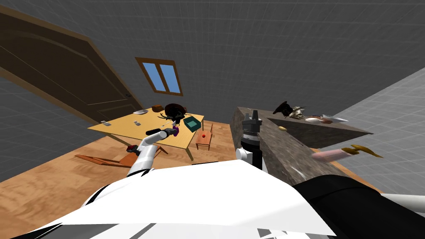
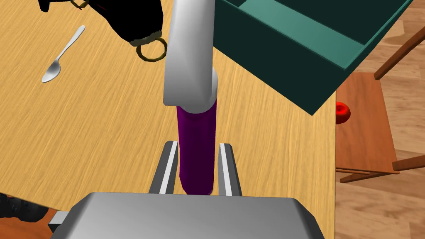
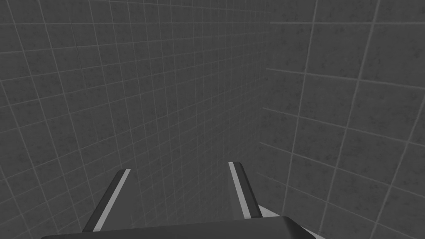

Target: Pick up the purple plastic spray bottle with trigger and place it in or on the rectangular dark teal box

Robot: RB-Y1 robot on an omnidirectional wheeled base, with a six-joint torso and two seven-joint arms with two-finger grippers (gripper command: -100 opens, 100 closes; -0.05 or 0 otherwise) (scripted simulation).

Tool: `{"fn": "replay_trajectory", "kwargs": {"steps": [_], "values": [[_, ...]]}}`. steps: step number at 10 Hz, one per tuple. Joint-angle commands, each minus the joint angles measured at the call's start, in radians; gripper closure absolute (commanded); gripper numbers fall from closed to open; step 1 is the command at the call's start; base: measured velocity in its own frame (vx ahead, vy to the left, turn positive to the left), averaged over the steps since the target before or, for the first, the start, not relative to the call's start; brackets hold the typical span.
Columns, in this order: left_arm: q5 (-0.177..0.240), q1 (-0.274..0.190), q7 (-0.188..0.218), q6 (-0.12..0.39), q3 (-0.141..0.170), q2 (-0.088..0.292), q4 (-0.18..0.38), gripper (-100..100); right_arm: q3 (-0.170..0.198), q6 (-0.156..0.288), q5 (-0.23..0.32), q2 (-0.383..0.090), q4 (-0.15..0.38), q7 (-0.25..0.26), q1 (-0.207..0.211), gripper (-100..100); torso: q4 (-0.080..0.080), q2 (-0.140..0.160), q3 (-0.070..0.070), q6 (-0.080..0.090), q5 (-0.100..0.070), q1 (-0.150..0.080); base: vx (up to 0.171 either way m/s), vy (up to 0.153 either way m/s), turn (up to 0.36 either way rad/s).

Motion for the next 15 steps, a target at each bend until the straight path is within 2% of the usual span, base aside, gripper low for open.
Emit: {"fn": "replay_trajectory", "kwargs": {"steps": [1, 8, 15], "values": [[0.004, -0.008, 0.013, 0.029, 0.009, 0.019, -0.009, 100, 0.0, 0.0, 0.0, 0.0, 0.0, 0.0, 0.0, 0, 0.0, 0.0, 0.0, 0.0, 0.0, 0.0, 0.02, -0.06, -0.1], [0.044, -0.065, 0.123, 0.152, 0.046, 0.104, -0.014, 100, 0.0, 0.0, 0.0, 0.0, 0.0, 0.0, 0.0, 0, -0.002, -0.008, -0.005, 0.002, 0.003, 0.009, 0.075, 0.016, -0.202], [0.087, -0.127, 0.245, 0.26, 0.074, 0.175, 0.002, 100, 0.0, 0.0, 0.0, 0.0, 0.0, 0.0, 0.0, 0, -0.001, -0.009, -0.005, 0.005, 0.004, 0.012, 0.091, 0.072, -0.256]]}}
